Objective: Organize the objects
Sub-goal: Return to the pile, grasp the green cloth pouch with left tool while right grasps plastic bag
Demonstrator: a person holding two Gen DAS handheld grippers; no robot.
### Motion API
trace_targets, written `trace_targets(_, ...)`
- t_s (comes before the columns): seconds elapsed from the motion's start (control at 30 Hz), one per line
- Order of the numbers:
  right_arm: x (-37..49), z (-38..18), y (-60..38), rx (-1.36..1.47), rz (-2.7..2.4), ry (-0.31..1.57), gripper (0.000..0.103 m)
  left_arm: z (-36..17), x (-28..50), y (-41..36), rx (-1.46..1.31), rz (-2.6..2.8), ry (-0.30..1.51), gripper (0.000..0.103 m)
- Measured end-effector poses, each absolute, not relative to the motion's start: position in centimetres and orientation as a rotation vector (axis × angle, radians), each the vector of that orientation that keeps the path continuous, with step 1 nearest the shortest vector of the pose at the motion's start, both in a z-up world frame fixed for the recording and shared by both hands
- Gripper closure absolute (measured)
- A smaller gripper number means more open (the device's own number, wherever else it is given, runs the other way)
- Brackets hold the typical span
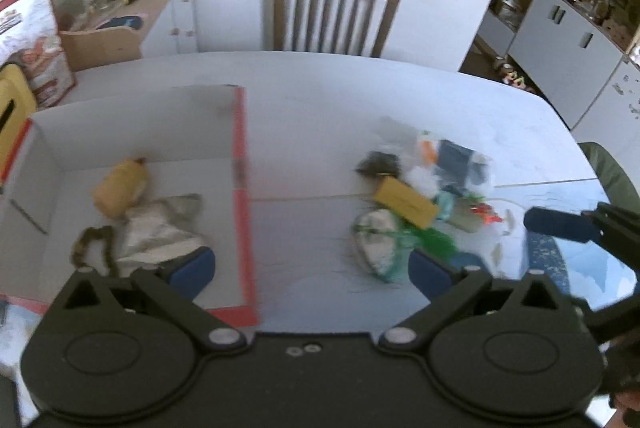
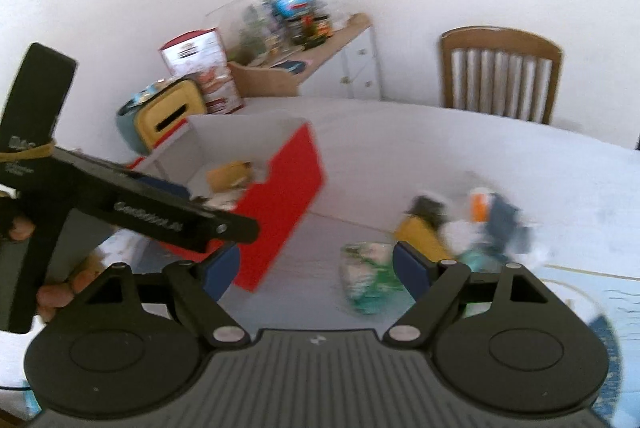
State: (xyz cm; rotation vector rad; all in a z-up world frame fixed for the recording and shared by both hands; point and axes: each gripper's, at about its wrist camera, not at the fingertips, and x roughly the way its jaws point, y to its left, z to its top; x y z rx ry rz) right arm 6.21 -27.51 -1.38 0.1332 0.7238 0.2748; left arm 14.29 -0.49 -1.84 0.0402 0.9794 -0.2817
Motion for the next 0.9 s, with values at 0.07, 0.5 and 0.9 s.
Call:
trace_targets(0.07, 5.9, -1.7, -29.1, 0.119, 0.251, 0.705, 0.019, -2.1, 14.1, -2.0, 0.054, -0.291, 0.977, 0.0)
trace_targets(0.5, 8.8, -4.0, -36.3, 0.025, 0.132, 0.786, 0.019, -5.3, 14.2, -8.2, 0.089, -0.321, 0.988, 0.0)
trace_targets(0.9, 15.1, -7.8, -39.3, 0.083, 0.092, 0.873, 0.021, -9.7, 16.7, -9.8, 0.119, -0.255, 1.016, 0.001)
